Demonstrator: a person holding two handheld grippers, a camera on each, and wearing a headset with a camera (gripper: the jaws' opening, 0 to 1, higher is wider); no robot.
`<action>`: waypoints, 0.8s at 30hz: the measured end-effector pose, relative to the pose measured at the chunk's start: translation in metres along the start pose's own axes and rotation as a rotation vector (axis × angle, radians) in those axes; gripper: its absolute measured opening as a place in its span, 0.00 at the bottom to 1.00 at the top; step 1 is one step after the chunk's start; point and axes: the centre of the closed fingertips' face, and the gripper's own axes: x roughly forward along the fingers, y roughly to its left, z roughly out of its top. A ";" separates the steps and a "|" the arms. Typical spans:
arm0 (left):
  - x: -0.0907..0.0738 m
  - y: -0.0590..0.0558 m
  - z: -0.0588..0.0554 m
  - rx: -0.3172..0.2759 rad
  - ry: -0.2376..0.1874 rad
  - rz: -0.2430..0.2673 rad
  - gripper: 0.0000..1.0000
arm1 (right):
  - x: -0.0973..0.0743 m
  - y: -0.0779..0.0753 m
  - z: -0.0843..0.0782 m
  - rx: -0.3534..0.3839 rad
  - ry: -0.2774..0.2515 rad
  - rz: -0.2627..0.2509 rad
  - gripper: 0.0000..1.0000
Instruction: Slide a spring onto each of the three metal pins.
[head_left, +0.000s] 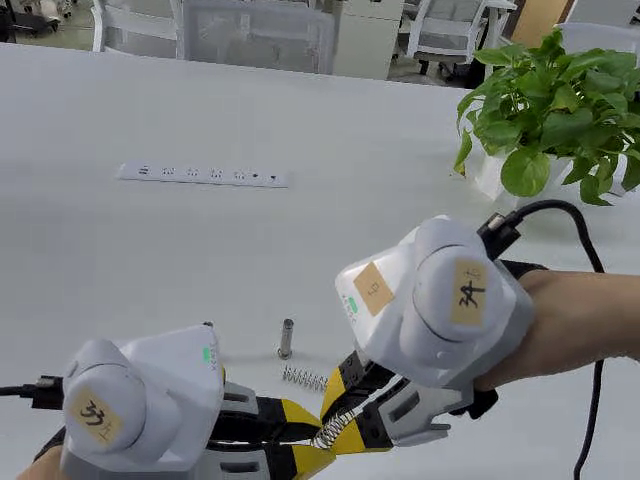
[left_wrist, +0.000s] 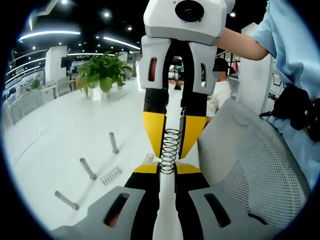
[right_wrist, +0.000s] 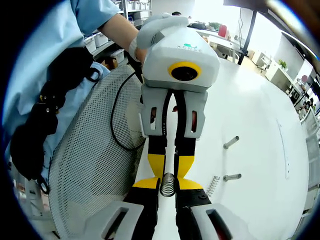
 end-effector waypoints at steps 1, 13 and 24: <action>0.000 0.000 0.000 0.001 -0.001 -0.001 0.06 | 0.000 0.000 0.000 -0.001 0.003 0.001 0.08; 0.001 0.000 0.001 -0.011 -0.005 0.004 0.07 | 0.001 -0.001 -0.001 0.022 0.001 0.014 0.07; -0.001 -0.002 0.000 -0.032 -0.015 0.010 0.07 | 0.003 0.002 0.000 0.011 -0.002 0.040 0.07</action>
